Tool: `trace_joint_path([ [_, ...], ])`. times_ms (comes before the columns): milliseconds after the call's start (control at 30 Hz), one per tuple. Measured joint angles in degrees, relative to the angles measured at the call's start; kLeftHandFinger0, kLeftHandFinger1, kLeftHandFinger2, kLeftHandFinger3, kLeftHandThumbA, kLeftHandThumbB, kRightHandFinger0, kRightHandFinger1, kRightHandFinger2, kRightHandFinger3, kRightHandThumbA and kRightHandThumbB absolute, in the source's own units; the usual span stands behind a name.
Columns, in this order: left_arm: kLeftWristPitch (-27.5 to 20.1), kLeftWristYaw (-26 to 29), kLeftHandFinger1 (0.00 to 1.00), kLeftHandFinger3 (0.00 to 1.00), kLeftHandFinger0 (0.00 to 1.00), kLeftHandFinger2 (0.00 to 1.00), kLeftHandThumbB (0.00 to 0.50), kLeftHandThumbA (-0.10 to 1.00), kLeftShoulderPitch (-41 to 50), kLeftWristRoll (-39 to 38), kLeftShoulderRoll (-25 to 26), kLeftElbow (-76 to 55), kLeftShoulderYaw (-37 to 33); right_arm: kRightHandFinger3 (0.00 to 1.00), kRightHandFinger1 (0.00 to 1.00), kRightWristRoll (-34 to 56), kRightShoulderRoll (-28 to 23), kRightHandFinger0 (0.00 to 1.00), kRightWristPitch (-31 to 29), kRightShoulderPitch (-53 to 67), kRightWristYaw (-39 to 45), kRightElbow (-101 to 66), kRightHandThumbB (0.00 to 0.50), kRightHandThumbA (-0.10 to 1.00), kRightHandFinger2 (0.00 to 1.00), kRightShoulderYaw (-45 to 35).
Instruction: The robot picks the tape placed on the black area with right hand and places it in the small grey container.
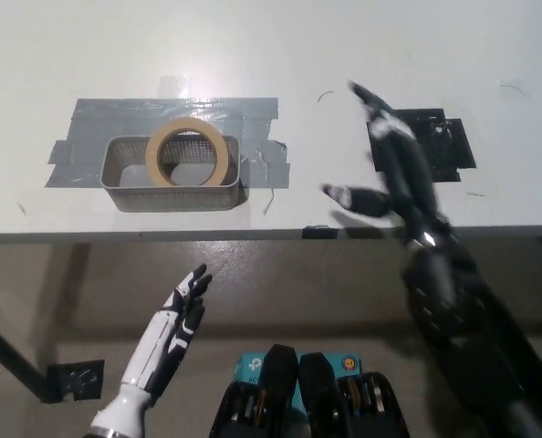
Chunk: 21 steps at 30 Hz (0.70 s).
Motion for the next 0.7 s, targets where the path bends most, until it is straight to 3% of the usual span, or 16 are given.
trace_joint_path([
  [300,0.15,0.00,1.00,1.00,1.00,1.00,0.100,1.00,-3.85,-1.10,0.56,1.61,3.01,1.00,1.00,9.13,-3.85,1.00,-0.73,16.17,2.58,-16.82,0.280,1.00,1.00,-5.73],
  [433,0.22,-0.01,1.00,1.00,1.00,1.00,0.106,1.00,-4.12,-1.75,0.56,1.62,4.13,1.00,1.00,13.71,-3.88,1.00,-1.25,21.20,4.27,-18.16,0.225,0.97,1.00,-7.14],
  [567,0.34,0.00,1.00,1.00,1.00,1.00,0.111,1.00,-3.74,-2.45,0.56,1.61,5.04,1.00,1.00,18.53,-3.73,1.00,-1.47,25.04,6.64,-18.14,0.211,0.91,1.00,-8.56],
  [700,0.36,0.00,1.00,1.00,1.00,1.00,0.124,1.00,-2.80,-2.98,0.54,1.39,5.45,1.00,1.00,23.08,-3.29,1.00,-1.49,26.90,9.07,-18.16,0.274,0.96,1.00,-9.08],
])
